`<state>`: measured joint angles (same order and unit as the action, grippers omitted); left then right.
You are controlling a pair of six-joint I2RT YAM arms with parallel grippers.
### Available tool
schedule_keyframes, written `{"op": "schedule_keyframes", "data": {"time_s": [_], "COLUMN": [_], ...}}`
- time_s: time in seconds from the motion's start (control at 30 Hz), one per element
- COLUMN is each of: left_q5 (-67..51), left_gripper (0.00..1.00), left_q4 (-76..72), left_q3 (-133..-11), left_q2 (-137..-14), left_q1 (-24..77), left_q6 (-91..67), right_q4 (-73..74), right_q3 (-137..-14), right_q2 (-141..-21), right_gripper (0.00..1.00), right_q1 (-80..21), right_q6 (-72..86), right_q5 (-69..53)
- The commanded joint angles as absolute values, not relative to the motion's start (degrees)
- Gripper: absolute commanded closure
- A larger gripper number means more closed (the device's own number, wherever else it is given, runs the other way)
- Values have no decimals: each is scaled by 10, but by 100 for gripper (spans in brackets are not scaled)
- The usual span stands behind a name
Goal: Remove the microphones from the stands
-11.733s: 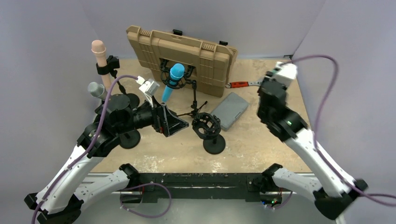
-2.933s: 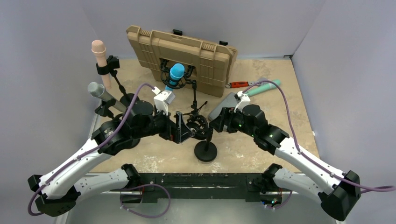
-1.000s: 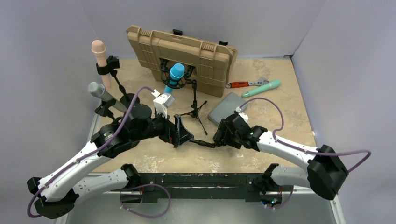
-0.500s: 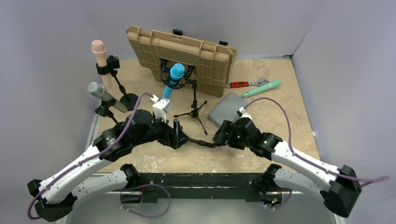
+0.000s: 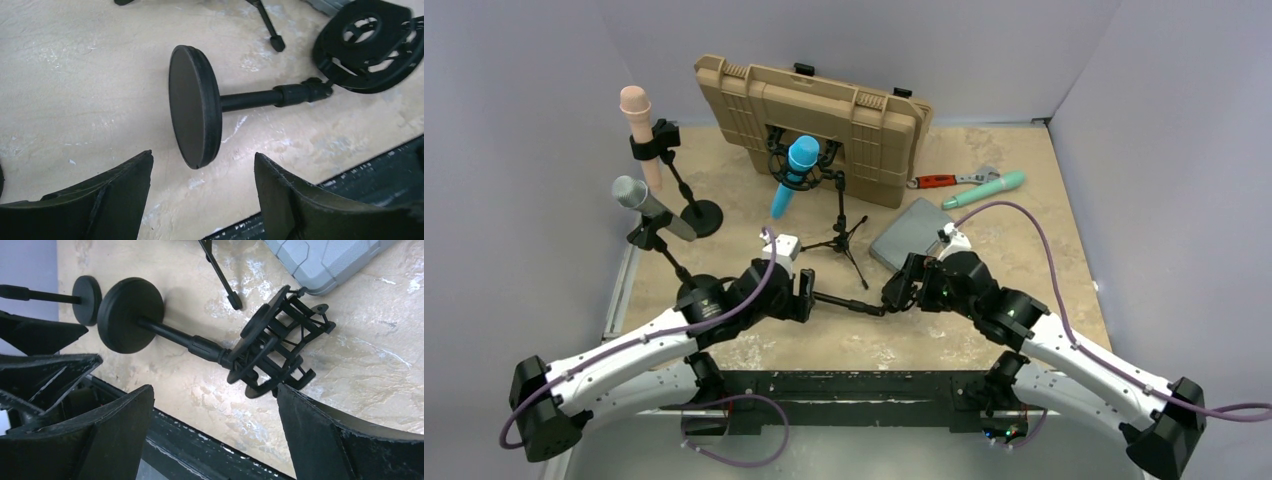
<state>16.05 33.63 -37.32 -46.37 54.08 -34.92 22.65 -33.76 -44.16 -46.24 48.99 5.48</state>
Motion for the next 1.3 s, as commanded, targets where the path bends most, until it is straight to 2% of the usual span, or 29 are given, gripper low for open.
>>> {"op": "schedule_keyframes", "data": {"time_s": [0.0,0.3,0.43,0.53,0.57,0.63,0.7,0.83,1.03,1.27], "left_q5": [229,237,214,180,165,129,83,-19,-112,-218], "left_gripper": [30,41,49,63,71,91,100,100,100,100], "left_q4": [239,164,153,141,134,124,116,111,132,79], "left_q3": [-349,-359,-360,-350,-345,-334,-325,-313,-322,-346], "left_q2": [-508,-621,-659,-667,-664,-657,-650,-626,-577,-555], "left_q1": [544,543,532,515,509,495,475,443,429,425], "left_q6": [-389,-378,-382,-384,-385,-388,-397,-423,-499,-611], "right_q4": [218,246,249,249,250,248,244,221,127,97], "right_q3": [-364,-363,-366,-368,-369,-371,-377,-398,-410,-393], "right_q2": [-437,-369,-365,-369,-371,-375,-378,-367,-334,-278], "right_gripper": [9,10,10,10,10,10,10,10,10,11], "right_q1": [-465,-465,-465,-465,-465,-465,-465,-465,-465,-465], "right_q6": [469,475,474,471,469,458,442,412,331,329], "right_q5": [73,98,105,105,105,102,98,73,-62,-95]}}
